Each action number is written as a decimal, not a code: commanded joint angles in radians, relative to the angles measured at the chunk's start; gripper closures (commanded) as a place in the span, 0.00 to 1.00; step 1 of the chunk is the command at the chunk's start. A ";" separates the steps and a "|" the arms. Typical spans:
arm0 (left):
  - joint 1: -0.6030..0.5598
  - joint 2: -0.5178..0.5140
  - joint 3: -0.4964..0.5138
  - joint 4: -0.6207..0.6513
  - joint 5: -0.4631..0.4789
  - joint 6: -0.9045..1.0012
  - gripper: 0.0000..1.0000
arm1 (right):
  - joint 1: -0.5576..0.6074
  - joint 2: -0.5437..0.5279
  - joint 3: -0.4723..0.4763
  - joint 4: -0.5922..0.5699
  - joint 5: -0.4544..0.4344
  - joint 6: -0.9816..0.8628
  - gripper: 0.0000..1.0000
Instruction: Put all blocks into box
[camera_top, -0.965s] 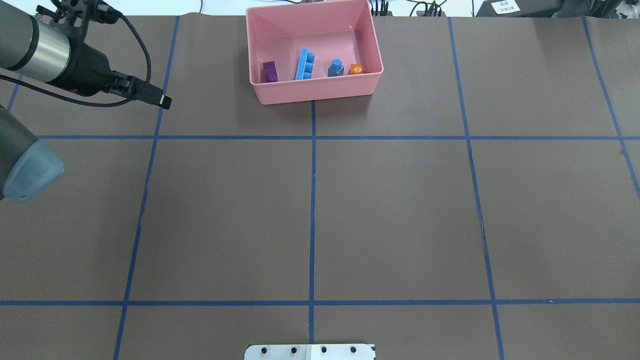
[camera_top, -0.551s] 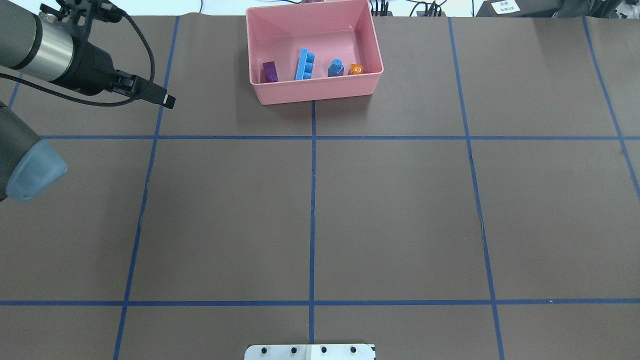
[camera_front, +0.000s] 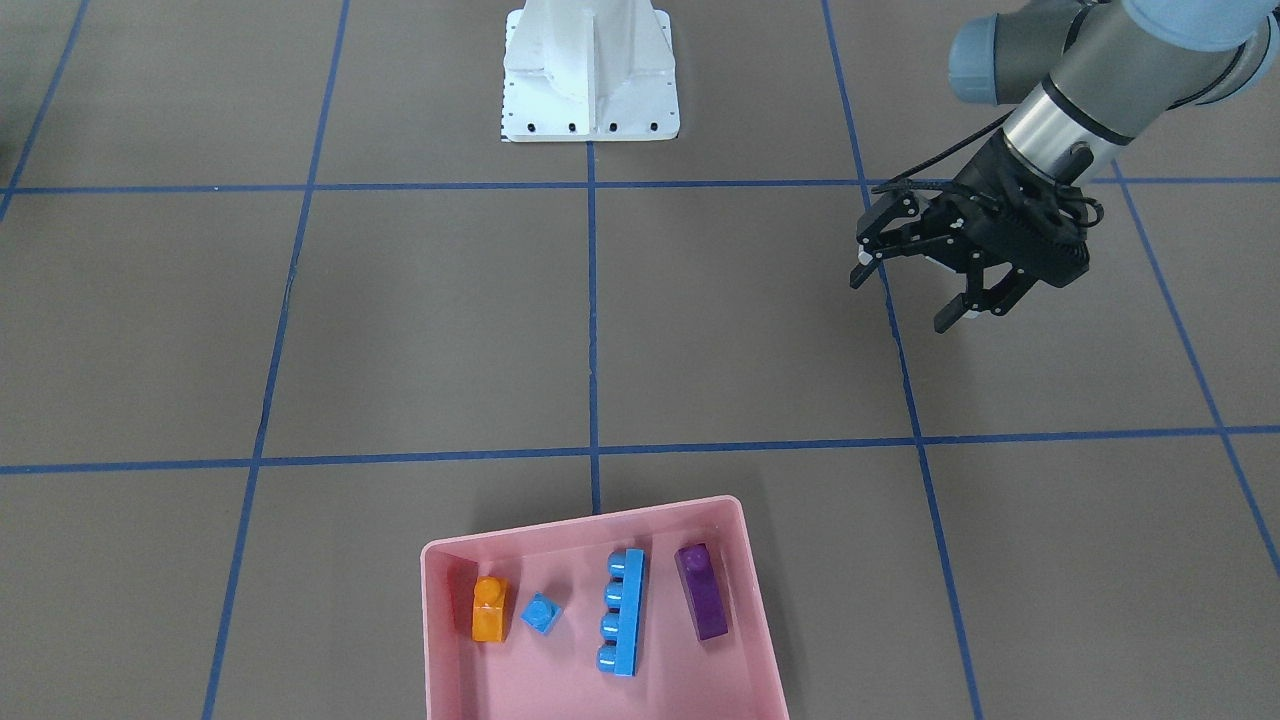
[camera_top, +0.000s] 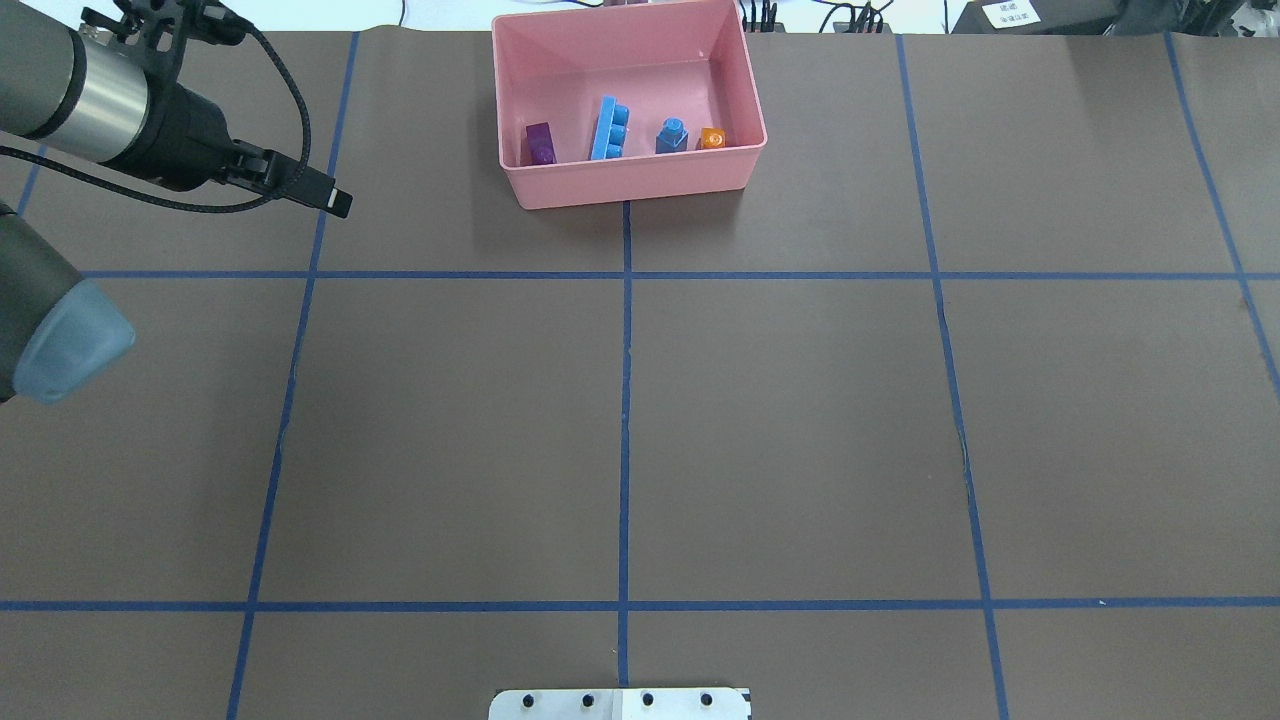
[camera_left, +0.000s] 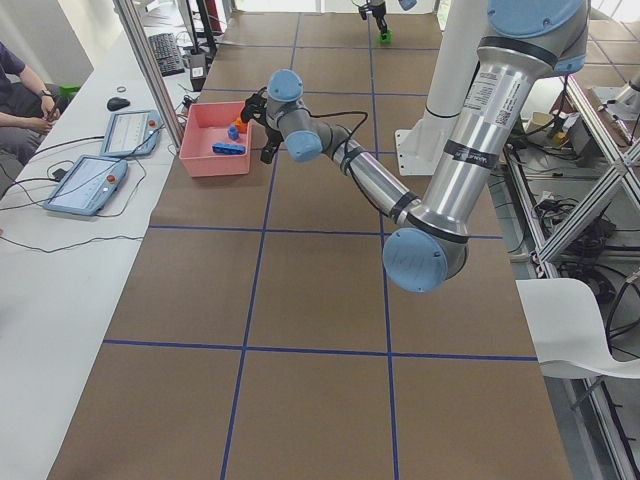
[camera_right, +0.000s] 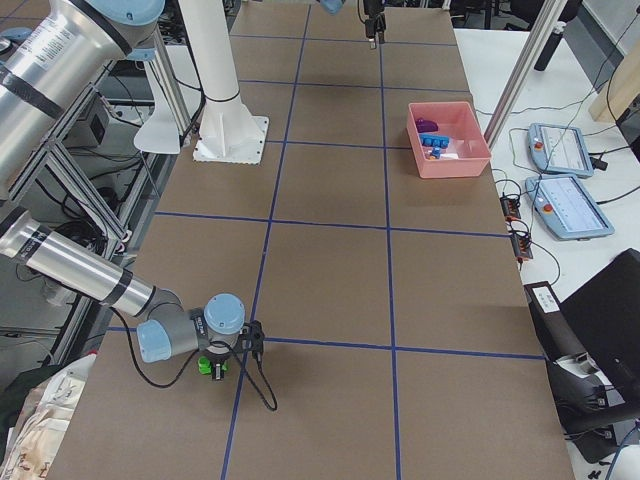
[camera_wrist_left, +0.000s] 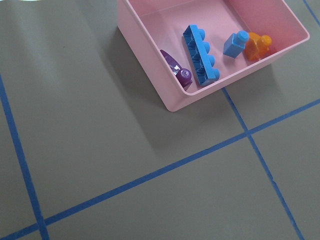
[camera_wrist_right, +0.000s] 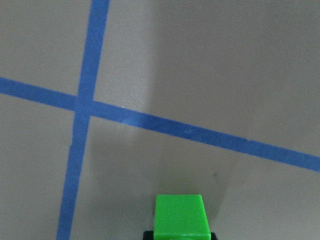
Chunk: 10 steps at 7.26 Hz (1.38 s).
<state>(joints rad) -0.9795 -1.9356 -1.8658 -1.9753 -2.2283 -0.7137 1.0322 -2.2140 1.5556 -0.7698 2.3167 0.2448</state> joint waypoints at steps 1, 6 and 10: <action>-0.001 0.013 -0.006 0.000 -0.002 0.000 0.00 | -0.001 -0.006 0.010 0.070 -0.007 0.010 1.00; -0.123 0.205 -0.023 0.137 0.001 0.344 0.00 | 0.219 0.101 0.275 -0.053 0.045 0.028 1.00; -0.376 0.384 0.052 0.394 0.007 0.773 0.00 | 0.298 0.512 0.496 -0.713 0.078 0.028 1.00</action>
<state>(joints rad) -1.2886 -1.6340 -1.8595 -1.6110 -2.2175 -0.0171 1.3147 -1.8327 1.9737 -1.2567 2.3921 0.2729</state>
